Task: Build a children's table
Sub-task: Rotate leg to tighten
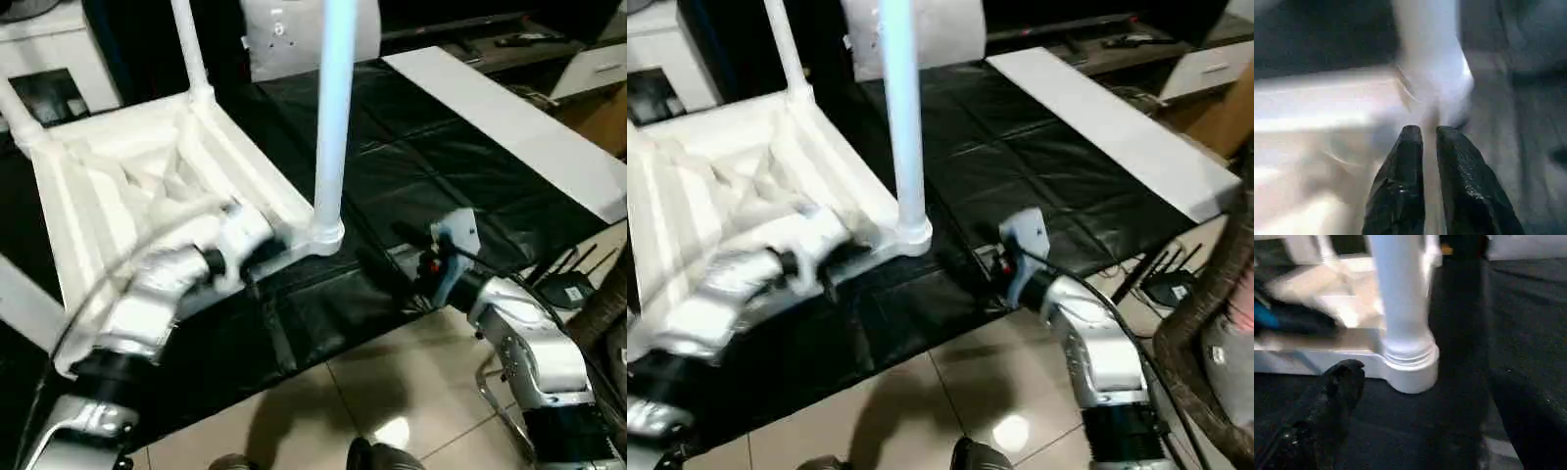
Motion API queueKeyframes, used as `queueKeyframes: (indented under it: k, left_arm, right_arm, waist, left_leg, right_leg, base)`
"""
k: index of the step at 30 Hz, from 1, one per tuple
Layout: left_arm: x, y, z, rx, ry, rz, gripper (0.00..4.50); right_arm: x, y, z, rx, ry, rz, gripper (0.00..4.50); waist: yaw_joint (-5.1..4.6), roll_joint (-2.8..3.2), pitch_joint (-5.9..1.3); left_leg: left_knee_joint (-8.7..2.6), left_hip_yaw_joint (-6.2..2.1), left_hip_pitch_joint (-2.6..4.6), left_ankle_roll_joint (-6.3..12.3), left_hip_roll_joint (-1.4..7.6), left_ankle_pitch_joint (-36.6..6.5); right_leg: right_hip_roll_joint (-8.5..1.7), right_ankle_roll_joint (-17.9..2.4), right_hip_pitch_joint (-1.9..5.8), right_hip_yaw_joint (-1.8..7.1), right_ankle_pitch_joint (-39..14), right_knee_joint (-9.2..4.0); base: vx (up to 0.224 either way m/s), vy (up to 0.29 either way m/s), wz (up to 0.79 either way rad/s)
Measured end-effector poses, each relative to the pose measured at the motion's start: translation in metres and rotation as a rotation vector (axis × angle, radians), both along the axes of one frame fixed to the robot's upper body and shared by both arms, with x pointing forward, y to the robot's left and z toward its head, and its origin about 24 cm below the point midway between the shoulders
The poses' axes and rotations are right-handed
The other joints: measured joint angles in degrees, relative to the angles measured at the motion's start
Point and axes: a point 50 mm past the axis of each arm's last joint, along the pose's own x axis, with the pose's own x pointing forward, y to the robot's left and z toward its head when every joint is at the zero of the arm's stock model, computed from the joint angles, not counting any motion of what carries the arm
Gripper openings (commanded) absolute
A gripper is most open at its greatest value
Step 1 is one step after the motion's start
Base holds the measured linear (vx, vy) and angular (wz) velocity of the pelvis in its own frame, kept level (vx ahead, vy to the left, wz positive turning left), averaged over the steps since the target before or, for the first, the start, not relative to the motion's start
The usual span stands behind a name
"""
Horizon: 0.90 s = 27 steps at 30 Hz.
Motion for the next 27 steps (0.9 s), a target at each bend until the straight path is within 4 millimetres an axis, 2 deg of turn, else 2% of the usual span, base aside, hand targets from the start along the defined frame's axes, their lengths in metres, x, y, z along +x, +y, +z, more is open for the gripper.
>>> queueKeyframes:
  k: [2,5,6,8,9,10,11,12,13,14,15,16,17,18,19,20,21,22,23,24,25,26,27]
  left_arm:
    - [-0.003,0.003,0.007,-0.067,-0.054,0.072,0.96]
    - [-0.014,0.004,0.0,-0.17,-0.047,0.179,0.96]
    - [-0.02,0.0,-0.002,-0.211,-0.05,0.223,0.96]
    - [-0.026,-0.01,-0.001,-0.253,-0.054,0.242,0.96]
    - [-0.029,-0.012,0.002,-0.263,-0.069,0.251,0.96]
    - [-0.03,-0.014,0.003,-0.273,-0.077,0.264,0.96]
    - [-0.033,-0.015,0.002,-0.284,-0.074,0.284,0.96]
    - [-0.036,-0.015,-0.001,-0.287,-0.068,0.305,0.96]
    - [-0.036,-0.017,-0.002,-0.285,-0.06,0.311,0.96]
    - [-0.037,-0.02,-0.002,-0.281,-0.053,0.308,0.96]
    - [-0.037,-0.024,-0.002,-0.276,-0.049,0.3,0.96]
    - [-0.04,-0.029,-0.004,-0.282,-0.038,0.299,0.96]
    - [-0.045,-0.03,-0.01,-0.279,-0.017,0.305,0.96]
    - [-0.047,-0.031,-0.015,-0.262,0.006,0.315,0.96]
    - [-0.046,-0.031,-0.015,-0.253,0.007,0.321,0.96]
    - [-0.047,-0.03,-0.015,-0.249,0.006,0.331,0.96]
    - [-0.048,-0.027,-0.015,-0.239,0.004,0.346,0.96]
    - [-0.051,-0.023,-0.014,-0.235,-0.007,0.359,0.96]
    - [-0.054,-0.019,-0.016,-0.235,-0.003,0.382,0.96]
    - [-0.059,-0.017,-0.022,-0.232,0.02,0.403,0.96]
    - [-0.061,-0.017,-0.024,-0.233,0.029,0.404,0.96]
    - [-0.062,-0.017,-0.023,-0.234,0.027,0.407,0.96]
    - [-0.063,-0.016,-0.021,-0.238,0.02,0.416,0.96]
  right_arm:
    - [-0.003,-0.001,-0.004,-0.015,0.033,-0.052,4.5]
    - [-0.008,0.005,-0.004,0.019,0.021,-0.09,4.5]
    - [-0.008,0.007,-0.001,0.034,0.002,-0.116,4.5]
    - [-0.007,0.009,0.001,0.03,-0.022,-0.145,4.5]
    - [-0.007,0.009,0.002,0.018,-0.036,-0.151,4.5]
    - [-0.007,0.009,0.002,0.012,-0.038,-0.149,4.5]
    - [-0.007,0.011,0.002,0.009,-0.035,-0.143,4.5]
    - [-0.007,0.013,0.002,0.009,-0.035,-0.133,4.5]
    - [-0.008,0.014,0.003,0.003,-0.04,-0.124,4.5]
    - [-0.008,0.015,0.004,-0.004,-0.048,-0.114,4.5]
    - [-0.008,0.013,0.006,-0.015,-0.06,-0.112,4.5]
    - [-0.008,0.011,0.005,-0.033,-0.062,-0.117,4.5]
    - [-0.008,0.012,0.005,-0.04,-0.07,-0.124,4.5]
    - [-0.01,0.011,0.005,-0.047,-0.08,-0.136,4.5]
    - [-0.011,0.008,0.002,-0.055,-0.08,-0.154,4.5]
    - [-0.013,0.005,0.0,-0.067,-0.077,-0.161,4.5]
    - [-0.014,0.004,-0.002,-0.066,-0.083,-0.171,4.5]
    - [-0.014,0.006,0.0,-0.049,-0.1,-0.175,4.5]
    - [-0.013,0.008,0.002,-0.038,-0.118,-0.172,4.5]
    - [-0.015,0.007,0.001,-0.035,-0.116,-0.188,4.5]
    - [-0.016,0.005,-0.002,-0.037,-0.103,-0.199,4.5]
    - [-0.018,0.004,-0.005,-0.037,-0.083,-0.209,4.5]
    - [-0.02,0.004,-0.008,-0.031,-0.063,-0.217,4.5]
  waist:
    - [0.21,0.0,-0.01]
    - [0.16,-0.06,0.03]
    - [-0.09,-0.09,0.08]
    - [-0.53,-0.1,0.08]
    - [-0.83,-0.07,0.09]
    - [-1.22,-0.03,0.11]
    - [-1.65,-0.04,0.15]
    - [-1.75,-0.1,0.22]
    - [-1.67,-0.43,0.25]
    - [-1.16,-1.18,0.37]
    - [-0.39,-1.92,0.6]
    - [0.27,-2.37,1.08]
    - [0.3,-2.05,0.88]
    - [-0.13,-0.7,0.57]
    - [-0.36,-0.59,0.75]
    - [0.39,-0.35,0.93]
    - [-0.13,-0.54,0.77]
    - [0.85,-2.27,0.71]
    - [2.52,-2.53,0.61]
    - [3.65,-2.11,0.47]
    - [4.29,-1.68,0.26]
    - [4.41,-1.42,0.14]
    - [4.35,-1.18,-0.05]
  left_leg:
    - [-0.1,-0.01,-0.03,-0.05,0.1,0.0]
    - [-0.12,0.0,-0.12,-0.1,0.24,-0.1]
    - [-0.05,-0.66,-0.41,-0.1,0.16,-0.1]
    - [0.27,-2.44,-1.32,-0.37,0.15,0.1]
    - [0.48,-4.05,-2.1,-0.78,0.18,0.4]
    - [0.51,-5.39,-2.27,-1.05,0.12,0.6]
    - [0.5,-6.64,-2.27,-1.22,0.04,0.8]
    - [0.47,-8.31,-2.02,-1.56,-0.22,1.0]
    - [0.46,-9.53,-1.9,-1.62,-0.69,1.1]
    - [0.44,-10.04,-2.04,-1.48,-1.05,1.2]
    - [2.11,-9.37,-2.14,-0.76,-1.18,0.7]
    - [7.18,-6.35,-2.86,1.29,-0.53,-0.7]
    - [10.56,-3.37,-2.78,2.48,-0.95,-1.5]
    - [8.5,-0.76,-1.33,4.01,-2.02,-4.2]
    - [5.19,-0.43,-0.58,3.78,-2.62,-6.0]
    - [4.36,-1.07,-0.73,4.84,-1.41,-5.2]
    - [4.93,-1.29,-0.19,2.8,-1.32,-3.6]
    - [5.33,2.54,0.92,1.96,-1.13,-3.7]
    - [5.87,2.53,0.65,2.35,-1.24,-3.9]
    - [5.52,0.43,0.12,3.01,-2.32,-4.2]
    - [4.4,-0.39,0.05,2.23,-2.64,-3.7]
    - [3.52,-0.6,0.12,0.38,-2.59,-2.3]
    - [3.05,-0.68,0.0,-0.07,-2.39,-1.4]
  right_leg:
    - [0.15,0.1,-0.02,-0.01,0.0,-0.1]
    - [0.33,0.1,-0.06,0.02,-0.1,-0.27]
    - [0.24,0.1,0.03,-0.36,-0.1,-0.29]
    - [0.28,0.0,0.25,-1.4,0.0,-0.47]
    - [0.51,-0.2,0.29,-2.21,-0.2,-0.26]
    - [0.84,-0.7,0.44,-2.61,-0.5,0.27]
    - [1.42,-2.2,0.42,-2.49,-1.6,1.28]
    - [2.46,-4.8,0.38,-1.76,-3.8,3.44]
    - [3.1,-5.9,0.24,-0.85,-4.8,4.95]
    - [3.49,-5.6,0.2,0.0,-5.0,5.95]
    - [3.43,-3.5,-0.42,-0.59,-5.8,6.69]
    - [2.78,-3.6,-0.55,-2.05,-6.0,6.71]
    - [2.36,-3.6,-0.38,-3.65,-6.0,5.76]
    - [2.75,-1.6,0.91,-5.74,-5.1,3.24]
    - [3.1,0.5,1.39,-6.8,-3.9,1.3]
    - [3.83,4.8,1.14,-5.67,-4.3,2.89]
    - [3.66,5.3,1.13,3.02,-7.4,9.63]
    - [2.3,1.5,0.11,6.88,-10.3,11.03]
    - [2.72,2.2,0.2,8.43,-10.6,11.99]
    - [3.16,2.2,0.26,8.78,-10.6,11.56]
    - [3.75,2.3,0.15,9.1,-10.6,11.31]
    - [4.06,2.2,0.16,9.21,-10.1,11.03]
    - [4.5,1.6,0.21,9.34,-9.3,10.25]
  base:
    - [0.0,0.0,0.0]
    - [0.0,0.0,0.0]
    - [0.0,0.0,0.0]
    - [-0.007,-0.032,0.17]
    - [-0.014,-0.065,0.35]
    - [0.018,-0.092,0.53]
    - [0.029,-0.137,0.61]
    - [0.029,-0.137,0.61]
    - [-0.001,-0.196,0.71]
    - [-0.023,-0.268,0.88]
    - [-0.023,-0.268,0.88]
    - [-0.101,-0.29,0.7]
    - [-0.029,-0.226,0.5]
    - [-0.029,-0.226,0.5]
    - [0.043,-0.184,0.78]
    - [0.051,-0.162,0.92]
    - [0.051,-0.162,0.92]
    - [0.105,-0.096,0.68]
    - [0.025,-0.114,0.25]
    - [0.025,-0.114,0.25]
    - [-0.03,-0.129,0.06]
    - [-0.042,-0.063,0.19]
    - [-0.042,-0.063,0.19]
